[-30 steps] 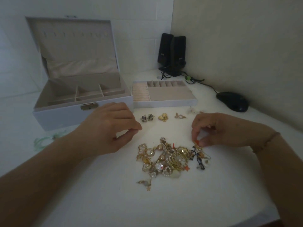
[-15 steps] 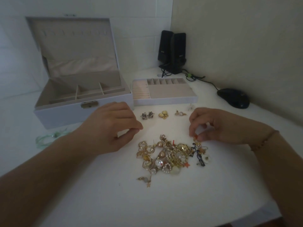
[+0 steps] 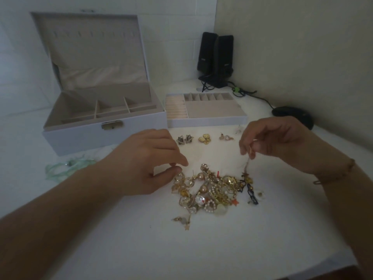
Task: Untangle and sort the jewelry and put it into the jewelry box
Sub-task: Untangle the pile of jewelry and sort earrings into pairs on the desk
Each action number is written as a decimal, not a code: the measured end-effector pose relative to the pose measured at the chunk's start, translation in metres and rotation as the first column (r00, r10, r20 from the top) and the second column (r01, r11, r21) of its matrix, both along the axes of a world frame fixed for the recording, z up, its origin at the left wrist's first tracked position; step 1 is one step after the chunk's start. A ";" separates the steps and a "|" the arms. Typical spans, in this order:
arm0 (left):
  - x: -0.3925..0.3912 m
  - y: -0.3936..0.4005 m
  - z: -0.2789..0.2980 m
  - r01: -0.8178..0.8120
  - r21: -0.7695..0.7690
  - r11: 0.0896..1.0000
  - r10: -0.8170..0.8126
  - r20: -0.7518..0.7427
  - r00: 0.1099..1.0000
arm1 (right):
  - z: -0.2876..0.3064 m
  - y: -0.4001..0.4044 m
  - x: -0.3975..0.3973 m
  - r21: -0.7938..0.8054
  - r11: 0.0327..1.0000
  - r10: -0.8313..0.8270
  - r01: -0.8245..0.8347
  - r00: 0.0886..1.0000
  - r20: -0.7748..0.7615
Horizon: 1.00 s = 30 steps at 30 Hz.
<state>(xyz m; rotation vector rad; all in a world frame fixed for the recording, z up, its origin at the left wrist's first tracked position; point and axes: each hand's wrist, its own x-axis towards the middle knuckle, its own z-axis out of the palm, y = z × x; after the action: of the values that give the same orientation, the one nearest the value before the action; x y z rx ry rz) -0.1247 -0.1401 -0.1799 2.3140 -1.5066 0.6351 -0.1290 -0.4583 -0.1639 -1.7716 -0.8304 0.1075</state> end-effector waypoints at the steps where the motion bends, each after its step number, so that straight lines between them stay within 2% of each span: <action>1: 0.000 0.000 0.000 0.001 0.003 1.000 -0.001 -0.002 1.000 | 0.000 0.002 0.001 0.055 0.998 0.011 -0.010 1.000 -0.017; 7: -0.005 -0.007 -0.001 0.017 0.032 0.999 -0.015 -0.052 0.999 | -0.002 0.012 0.003 0.400 0.911 0.188 -0.102 0.965 -0.181; 9: -0.009 -0.013 -0.001 0.073 0.056 0.996 -0.065 -0.127 0.990 | -0.004 0.015 0.004 0.464 0.879 0.245 -0.105 0.936 -0.252; 11: -0.014 -0.017 -0.001 0.114 0.103 0.988 -0.093 -0.194 0.977 | -0.006 0.019 0.004 0.461 0.881 0.277 -0.103 0.904 -0.326; 13: -0.017 -0.020 -0.002 0.130 0.152 0.980 -0.096 -0.213 0.972 | -0.007 0.021 0.004 0.411 0.909 0.236 -0.070 0.899 -0.369; 15: -0.017 -0.021 -0.003 0.139 0.179 0.974 -0.097 -0.226 0.969 | -0.008 0.022 0.003 0.315 0.949 0.126 -0.011 0.929 -0.348; 18: -0.014 -0.018 -0.003 0.108 0.178 0.978 -0.070 -0.211 0.975 | -0.010 0.024 0.001 0.044 0.997 -0.063 0.068 0.992 -0.105; 21: -0.010 -0.015 -0.004 0.082 0.164 0.983 -0.051 -0.189 0.981 | -0.009 0.029 -0.005 -0.234 0.972 0.019 0.014 0.990 0.139; 26: -0.013 -0.017 -0.001 0.109 0.136 0.985 -0.082 -0.191 0.978 | -0.005 0.034 -0.013 -0.454 0.889 0.127 -0.063 0.986 0.112; 30: -0.023 -0.024 0.002 0.201 0.186 0.962 -0.162 -0.205 0.965 | -0.003 0.034 -0.013 -0.543 0.838 0.067 0.057 0.976 0.206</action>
<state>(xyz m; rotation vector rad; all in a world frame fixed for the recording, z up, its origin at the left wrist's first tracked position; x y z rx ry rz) -0.1480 -0.1639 -0.1777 2.2674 -1.7368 0.2136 -0.1419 -0.4245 -0.1673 -2.3550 -1.0327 0.1700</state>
